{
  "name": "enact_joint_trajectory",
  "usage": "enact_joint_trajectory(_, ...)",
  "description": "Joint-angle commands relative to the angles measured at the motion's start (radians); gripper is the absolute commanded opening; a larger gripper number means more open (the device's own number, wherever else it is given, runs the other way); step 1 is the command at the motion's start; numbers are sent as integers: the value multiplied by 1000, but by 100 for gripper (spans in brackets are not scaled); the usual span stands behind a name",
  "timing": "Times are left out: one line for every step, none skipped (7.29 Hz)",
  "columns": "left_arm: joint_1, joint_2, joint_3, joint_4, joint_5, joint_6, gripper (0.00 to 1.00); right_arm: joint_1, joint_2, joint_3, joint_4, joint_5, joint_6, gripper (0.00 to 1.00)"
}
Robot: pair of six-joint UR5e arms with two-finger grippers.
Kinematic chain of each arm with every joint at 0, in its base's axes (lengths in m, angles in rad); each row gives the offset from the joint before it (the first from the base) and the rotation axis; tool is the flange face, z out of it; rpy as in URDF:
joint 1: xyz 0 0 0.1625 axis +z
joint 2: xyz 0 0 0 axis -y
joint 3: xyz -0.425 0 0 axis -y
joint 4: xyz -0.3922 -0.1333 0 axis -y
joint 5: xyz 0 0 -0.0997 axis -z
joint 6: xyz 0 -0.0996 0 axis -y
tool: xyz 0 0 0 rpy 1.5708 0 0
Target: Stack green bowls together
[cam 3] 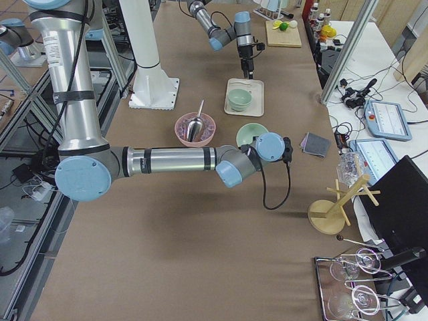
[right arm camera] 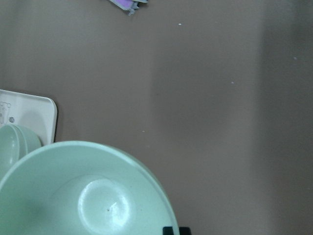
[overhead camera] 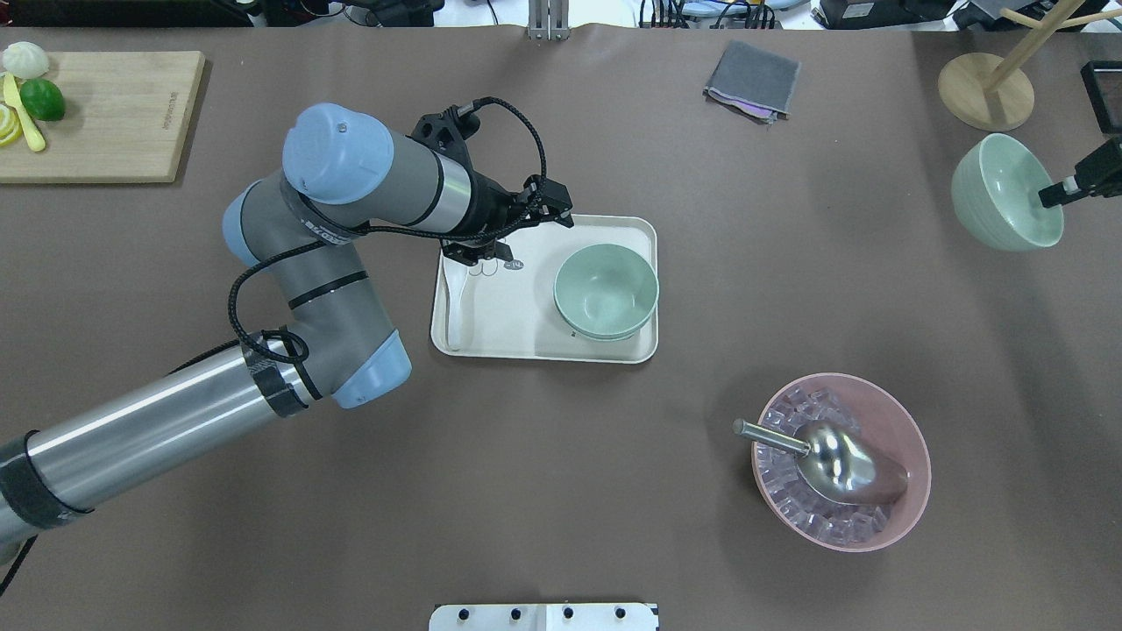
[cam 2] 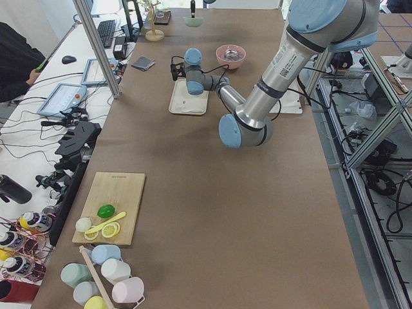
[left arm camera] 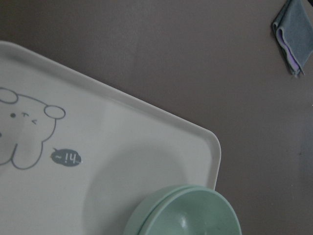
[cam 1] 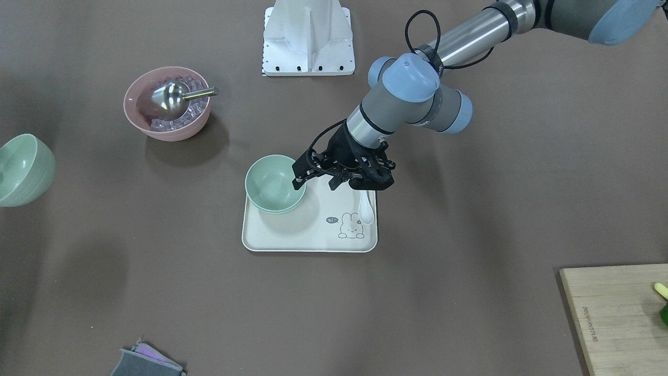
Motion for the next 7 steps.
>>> enact_joint_trajectory(-110,76,-82,2,-159,9,98,-78,151,5,0,9,158,0)
enact_joint_trajectory(-154,96,-95,0,-216,9,98,-140,213,4,0,-6,221,0)
enact_joint_trajectory(-176,113,-102,-3,-223,27,98,-213,259,5,0,-72,251,0)
enact_joint_trajectory(-179,127,-110,-6,-223,42,98,-287,284,17,0,-130,319,0)
enact_joint_trajectory(-179,130,-112,-6,-223,44,98,-350,319,19,1,-172,376,0)
enact_joint_trajectory(-179,130,-112,-4,-223,44,98,-413,324,19,3,-206,384,0)
enact_joint_trajectory(-181,130,-112,-3,-223,44,98,-450,326,17,3,-223,384,0)
